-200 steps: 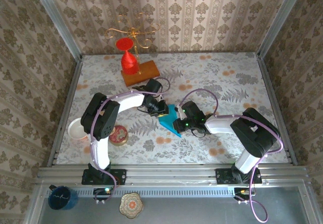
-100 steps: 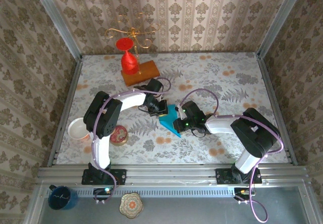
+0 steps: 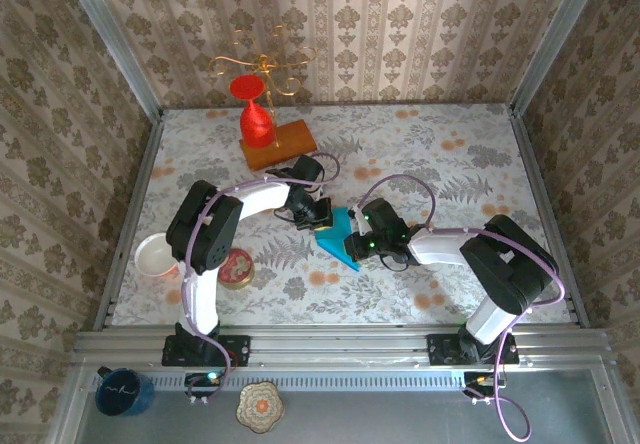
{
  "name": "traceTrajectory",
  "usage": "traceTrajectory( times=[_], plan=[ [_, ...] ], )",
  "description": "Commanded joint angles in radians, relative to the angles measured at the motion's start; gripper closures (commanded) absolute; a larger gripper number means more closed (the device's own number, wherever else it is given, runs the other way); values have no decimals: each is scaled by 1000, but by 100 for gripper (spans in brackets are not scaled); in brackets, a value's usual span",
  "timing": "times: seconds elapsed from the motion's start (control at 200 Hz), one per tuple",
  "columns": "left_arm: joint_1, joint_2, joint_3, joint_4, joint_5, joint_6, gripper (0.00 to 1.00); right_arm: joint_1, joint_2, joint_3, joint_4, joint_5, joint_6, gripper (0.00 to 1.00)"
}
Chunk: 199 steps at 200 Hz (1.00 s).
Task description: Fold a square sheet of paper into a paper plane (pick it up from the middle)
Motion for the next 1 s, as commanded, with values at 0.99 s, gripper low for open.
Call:
traceTrajectory(
  times=[0.99],
  plan=[
    [-80, -343, -309, 215, -8, -255, 83, -10, 84, 3, -59, 7, 99, 100]
  ],
)
